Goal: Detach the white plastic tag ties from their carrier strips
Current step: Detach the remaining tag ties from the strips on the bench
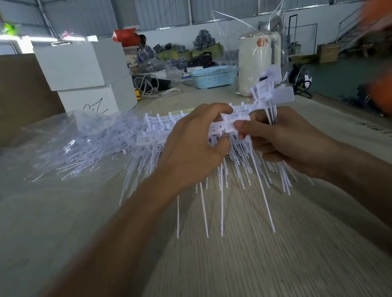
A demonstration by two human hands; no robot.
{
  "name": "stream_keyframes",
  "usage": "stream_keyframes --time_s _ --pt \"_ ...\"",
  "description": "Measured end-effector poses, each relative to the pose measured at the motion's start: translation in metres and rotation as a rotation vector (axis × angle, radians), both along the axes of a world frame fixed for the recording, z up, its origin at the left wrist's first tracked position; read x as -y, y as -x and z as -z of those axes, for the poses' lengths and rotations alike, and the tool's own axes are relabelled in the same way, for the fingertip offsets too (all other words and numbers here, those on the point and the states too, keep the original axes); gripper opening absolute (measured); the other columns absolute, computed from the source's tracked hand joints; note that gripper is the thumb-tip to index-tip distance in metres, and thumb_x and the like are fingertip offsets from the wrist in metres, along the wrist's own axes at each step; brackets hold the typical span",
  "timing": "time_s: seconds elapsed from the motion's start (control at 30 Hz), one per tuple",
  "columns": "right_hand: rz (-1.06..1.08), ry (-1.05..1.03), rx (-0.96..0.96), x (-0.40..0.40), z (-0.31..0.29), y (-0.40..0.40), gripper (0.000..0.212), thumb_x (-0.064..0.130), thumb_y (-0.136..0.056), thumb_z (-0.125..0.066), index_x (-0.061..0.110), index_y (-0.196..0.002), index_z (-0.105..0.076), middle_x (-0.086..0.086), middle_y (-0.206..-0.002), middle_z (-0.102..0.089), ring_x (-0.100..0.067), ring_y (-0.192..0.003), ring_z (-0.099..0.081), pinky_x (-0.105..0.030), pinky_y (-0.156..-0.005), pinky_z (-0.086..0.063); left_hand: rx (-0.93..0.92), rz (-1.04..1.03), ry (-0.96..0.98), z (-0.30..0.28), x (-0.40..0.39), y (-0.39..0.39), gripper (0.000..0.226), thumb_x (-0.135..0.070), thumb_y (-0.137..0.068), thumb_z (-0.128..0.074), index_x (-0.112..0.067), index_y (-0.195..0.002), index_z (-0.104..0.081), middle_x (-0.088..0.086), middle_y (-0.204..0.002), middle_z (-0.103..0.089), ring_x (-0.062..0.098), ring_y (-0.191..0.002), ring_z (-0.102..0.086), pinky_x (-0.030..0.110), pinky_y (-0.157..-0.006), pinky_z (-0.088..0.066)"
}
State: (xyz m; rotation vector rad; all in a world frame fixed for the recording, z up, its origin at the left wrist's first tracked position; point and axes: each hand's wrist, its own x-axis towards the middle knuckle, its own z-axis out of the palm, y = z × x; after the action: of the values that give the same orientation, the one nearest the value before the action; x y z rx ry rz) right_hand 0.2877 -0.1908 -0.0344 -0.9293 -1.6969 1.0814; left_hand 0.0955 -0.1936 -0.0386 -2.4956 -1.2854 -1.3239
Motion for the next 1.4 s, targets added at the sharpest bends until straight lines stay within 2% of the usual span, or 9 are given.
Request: stream_keyframes --time_s 0.2,0.4,0.57,0.67,0.8,0.97,1.13,1.27,1.4 --pt "0.097 -0.192 0.129 0.003 -0.004 -0.001 0.038 0.026 -0.098 -0.063 -0.001 -0.074 -0.05 0.006 -0.053 -0.033 -0.008 -0.045 -0.028 -0.026 -0.049 -0.025 -0.075 -0.084 -0.021 -0.004 0.002 -0.002 0.031 -0.032 -0.084 -0.052 -0.011 -0.096 -0.07 0.005 -0.085 -0.068 0.022 -0.078 -0.061 0.04 -0.071 -0.051" --pt "0.24 -0.606 0.507 0.004 -0.005 0.0 0.049 0.023 -0.1 -0.061 0.029 -0.061 -0.031 0.028 -0.049 -0.048 0.006 -0.048 -0.048 -0.009 -0.052 -0.033 -0.155 -0.034 0.015 -0.006 0.001 -0.001 0.03 -0.026 -0.082 -0.047 -0.003 -0.064 -0.047 0.008 -0.057 -0.041 0.024 -0.056 -0.042 0.04 -0.059 -0.038" --pt "0.194 -0.836 0.519 0.004 -0.006 0.001 0.026 0.021 -0.1 -0.054 0.028 -0.076 -0.057 0.025 -0.064 -0.051 0.009 -0.065 -0.05 -0.009 -0.059 -0.033 -0.138 -0.018 0.098 -0.004 -0.004 0.004 0.032 -0.025 -0.089 -0.053 -0.002 -0.07 -0.062 0.009 -0.061 -0.051 0.015 -0.056 -0.046 0.031 -0.061 -0.038" --pt "0.174 -0.7 0.486 -0.001 -0.003 -0.004 0.027 0.028 -0.101 -0.056 0.037 -0.076 -0.052 0.028 -0.067 -0.058 0.011 -0.066 -0.053 -0.006 -0.059 -0.032 -0.104 0.009 0.071 -0.006 -0.002 0.004 0.032 -0.025 -0.087 -0.05 0.001 -0.076 -0.065 0.011 -0.063 -0.051 0.02 -0.06 -0.048 0.031 -0.063 -0.038" --pt "0.147 -0.458 0.418 -0.006 -0.003 -0.011 0.022 0.032 -0.095 -0.066 0.018 -0.078 -0.061 0.01 -0.069 -0.062 -0.002 -0.063 -0.056 -0.016 -0.06 -0.041 -0.062 0.015 0.03 -0.006 0.0 0.003 0.028 -0.022 -0.084 -0.049 0.0 -0.068 -0.055 0.009 -0.061 -0.044 0.019 -0.06 -0.044 0.031 -0.059 -0.031" --pt "0.28 -0.557 0.535 -0.002 -0.004 -0.01 0.043 0.03 -0.098 -0.061 0.02 -0.057 -0.063 0.01 -0.051 -0.061 0.002 -0.051 -0.057 -0.01 -0.057 -0.039 -0.045 0.013 0.044 -0.002 -0.004 0.007 0.029 -0.022 -0.087 -0.052 -0.008 -0.063 -0.046 0.001 -0.061 -0.038 0.015 -0.059 -0.039 0.029 -0.058 -0.029" --pt "0.419 -0.763 0.583 0.001 -0.007 -0.012 0.038 0.002 -0.09 -0.061 0.012 -0.055 -0.053 0.001 -0.052 -0.056 -0.014 -0.047 -0.051 -0.038 -0.059 -0.044 -0.045 0.079 0.117 0.004 -0.006 0.003 0.033 -0.035 -0.097 -0.047 -0.013 -0.088 -0.07 0.0 -0.076 -0.057 0.011 -0.071 -0.052 0.026 -0.065 -0.037" --pt "0.411 -0.496 0.368 0.003 -0.007 -0.007 0.054 0.023 -0.101 -0.056 0.012 -0.048 -0.057 0.003 -0.039 -0.051 -0.006 -0.035 -0.049 -0.014 -0.043 -0.038 0.02 0.056 0.198 0.001 -0.007 0.005 0.04 -0.024 -0.104 -0.048 -0.018 -0.142 -0.055 0.001 -0.134 -0.062 0.011 -0.115 -0.056 0.021 -0.096 -0.037" --pt "0.386 -0.298 0.164 0.001 -0.005 0.001 0.034 0.025 -0.1 -0.058 0.018 -0.069 -0.069 0.006 -0.041 -0.048 -0.003 -0.034 -0.038 -0.013 -0.039 -0.033 0.014 0.108 0.123 -0.001 -0.004 0.004 0.037 -0.012 -0.098 -0.055 -0.014 -0.135 -0.062 0.003 -0.122 -0.067 0.007 -0.102 -0.058 0.015 -0.086 -0.043"
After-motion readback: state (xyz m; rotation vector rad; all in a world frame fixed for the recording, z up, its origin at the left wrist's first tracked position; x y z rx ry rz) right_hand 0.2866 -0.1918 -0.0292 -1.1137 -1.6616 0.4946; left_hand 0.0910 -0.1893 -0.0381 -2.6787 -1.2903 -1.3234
